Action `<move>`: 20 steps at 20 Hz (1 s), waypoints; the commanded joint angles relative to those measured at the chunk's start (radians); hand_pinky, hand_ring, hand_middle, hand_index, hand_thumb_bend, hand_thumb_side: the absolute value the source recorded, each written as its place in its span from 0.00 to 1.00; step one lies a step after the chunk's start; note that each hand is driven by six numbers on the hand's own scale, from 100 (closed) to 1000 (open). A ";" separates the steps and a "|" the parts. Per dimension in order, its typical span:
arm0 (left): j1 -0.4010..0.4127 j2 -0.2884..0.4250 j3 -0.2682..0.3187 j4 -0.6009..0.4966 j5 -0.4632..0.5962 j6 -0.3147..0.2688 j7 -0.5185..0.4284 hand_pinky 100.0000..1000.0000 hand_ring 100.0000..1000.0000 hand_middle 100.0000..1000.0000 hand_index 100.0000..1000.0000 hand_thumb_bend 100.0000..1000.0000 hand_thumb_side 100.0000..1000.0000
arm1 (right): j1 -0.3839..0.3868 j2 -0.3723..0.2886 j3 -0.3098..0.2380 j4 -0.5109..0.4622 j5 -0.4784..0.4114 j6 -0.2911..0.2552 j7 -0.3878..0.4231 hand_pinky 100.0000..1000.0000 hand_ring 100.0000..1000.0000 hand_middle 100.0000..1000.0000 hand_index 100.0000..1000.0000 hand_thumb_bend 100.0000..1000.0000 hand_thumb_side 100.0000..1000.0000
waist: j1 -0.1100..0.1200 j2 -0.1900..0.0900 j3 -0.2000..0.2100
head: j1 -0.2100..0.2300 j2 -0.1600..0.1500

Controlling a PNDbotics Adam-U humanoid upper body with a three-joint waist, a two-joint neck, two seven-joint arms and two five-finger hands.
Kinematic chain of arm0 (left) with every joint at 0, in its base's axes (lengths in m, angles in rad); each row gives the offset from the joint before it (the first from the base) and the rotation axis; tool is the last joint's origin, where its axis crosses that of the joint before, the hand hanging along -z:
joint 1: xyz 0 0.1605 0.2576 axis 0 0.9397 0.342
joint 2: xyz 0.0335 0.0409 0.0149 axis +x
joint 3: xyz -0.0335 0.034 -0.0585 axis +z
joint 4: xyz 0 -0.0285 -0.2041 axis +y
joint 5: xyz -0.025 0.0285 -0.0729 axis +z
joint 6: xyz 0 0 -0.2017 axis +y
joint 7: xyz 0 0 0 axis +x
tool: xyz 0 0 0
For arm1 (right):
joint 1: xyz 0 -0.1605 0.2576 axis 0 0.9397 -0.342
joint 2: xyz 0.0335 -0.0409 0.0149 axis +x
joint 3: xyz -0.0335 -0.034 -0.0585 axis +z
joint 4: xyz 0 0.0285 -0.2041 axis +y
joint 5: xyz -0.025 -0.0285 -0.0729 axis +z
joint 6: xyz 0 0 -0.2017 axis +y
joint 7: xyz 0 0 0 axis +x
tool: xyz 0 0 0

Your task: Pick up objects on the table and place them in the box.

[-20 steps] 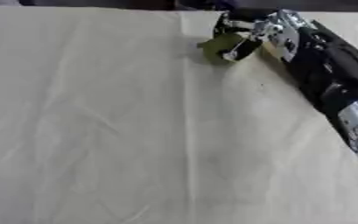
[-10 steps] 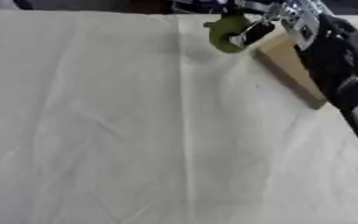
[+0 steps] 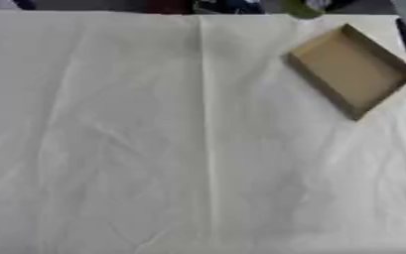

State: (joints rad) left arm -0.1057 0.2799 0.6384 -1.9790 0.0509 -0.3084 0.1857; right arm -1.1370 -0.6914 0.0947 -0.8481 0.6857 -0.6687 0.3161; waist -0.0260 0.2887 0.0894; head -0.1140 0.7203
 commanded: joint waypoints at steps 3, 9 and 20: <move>-0.002 0.029 0.010 -0.021 -0.009 0.000 0.006 0.45 0.53 0.55 0.68 0.00 0.24 | 0.078 -0.140 -0.034 -0.092 -0.090 0.044 -0.003 0.45 0.39 0.31 0.46 0.00 0.00 | 0.005 -0.022 -0.003 | 0.009 -0.001; -0.005 0.029 0.009 -0.021 -0.010 -0.002 0.007 0.45 0.53 0.55 0.68 0.00 0.23 | 0.170 -0.186 -0.036 -0.087 -0.129 0.069 0.017 0.47 0.40 0.31 0.46 0.00 0.00 | 0.006 -0.019 0.001 | 0.008 -0.006; -0.010 0.025 0.009 -0.021 -0.008 -0.002 0.004 0.45 0.53 0.55 0.68 0.00 0.24 | 0.252 -0.181 -0.020 -0.010 -0.113 0.066 0.023 0.49 0.42 0.34 0.48 0.00 0.00 | 0.008 -0.009 0.010 | 0.007 -0.012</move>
State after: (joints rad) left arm -0.1081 0.2800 0.6387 -1.9791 0.0443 -0.3100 0.1887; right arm -0.8702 -0.8371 0.0803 -0.8584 0.5650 -0.5981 0.3418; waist -0.0199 0.2961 0.0987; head -0.1071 0.7185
